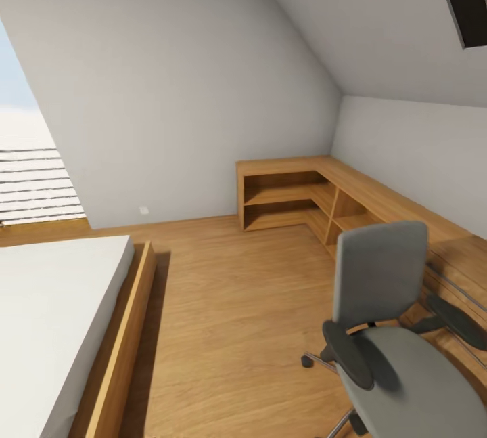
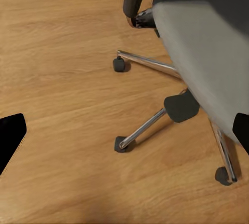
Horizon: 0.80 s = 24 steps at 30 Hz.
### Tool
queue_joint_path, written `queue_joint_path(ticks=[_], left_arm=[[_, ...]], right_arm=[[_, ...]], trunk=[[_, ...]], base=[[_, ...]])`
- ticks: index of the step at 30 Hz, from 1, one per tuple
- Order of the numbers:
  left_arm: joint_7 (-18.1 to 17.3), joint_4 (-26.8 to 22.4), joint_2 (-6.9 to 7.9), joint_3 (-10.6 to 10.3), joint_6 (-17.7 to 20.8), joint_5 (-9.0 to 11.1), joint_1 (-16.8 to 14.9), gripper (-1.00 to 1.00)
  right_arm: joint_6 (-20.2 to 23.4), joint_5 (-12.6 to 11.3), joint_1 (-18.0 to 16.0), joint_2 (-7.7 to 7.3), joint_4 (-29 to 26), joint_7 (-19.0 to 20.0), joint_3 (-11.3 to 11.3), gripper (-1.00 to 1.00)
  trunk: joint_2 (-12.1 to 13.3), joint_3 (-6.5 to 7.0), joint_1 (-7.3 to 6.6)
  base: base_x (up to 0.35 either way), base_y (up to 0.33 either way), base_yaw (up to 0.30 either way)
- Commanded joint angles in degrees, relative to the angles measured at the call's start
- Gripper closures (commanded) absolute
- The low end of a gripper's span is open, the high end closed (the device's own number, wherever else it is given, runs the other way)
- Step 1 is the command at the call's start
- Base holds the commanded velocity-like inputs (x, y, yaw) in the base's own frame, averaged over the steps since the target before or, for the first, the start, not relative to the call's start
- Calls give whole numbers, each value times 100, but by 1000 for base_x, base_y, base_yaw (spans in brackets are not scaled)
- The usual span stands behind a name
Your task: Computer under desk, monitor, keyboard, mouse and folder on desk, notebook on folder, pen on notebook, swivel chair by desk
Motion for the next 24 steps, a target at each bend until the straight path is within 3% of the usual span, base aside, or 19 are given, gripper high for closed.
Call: queue_joint_path(ticks=[1, 19, 24], left_arm=[[22, -7, 1, -14, -15, 42, 1, -100], [22, -6, -16, -46, -20, 16, 1, -100], [22, -6, -16, -49, -20, 16, 1, -100]], right_arm=[[-12, -37, -2, -2, 0, -24, 51, -100], [-12, -36, -2, -2, 1, -25, 51, -100], [-8, -36, -2, -2, 1, -25, 51, -100]], trunk=[[-4, -6, 1], [-4, -6, 1], [-4, -6, 1]], base=[[0, 0, 270], [0, 0, 273], [0, 0, 72]])
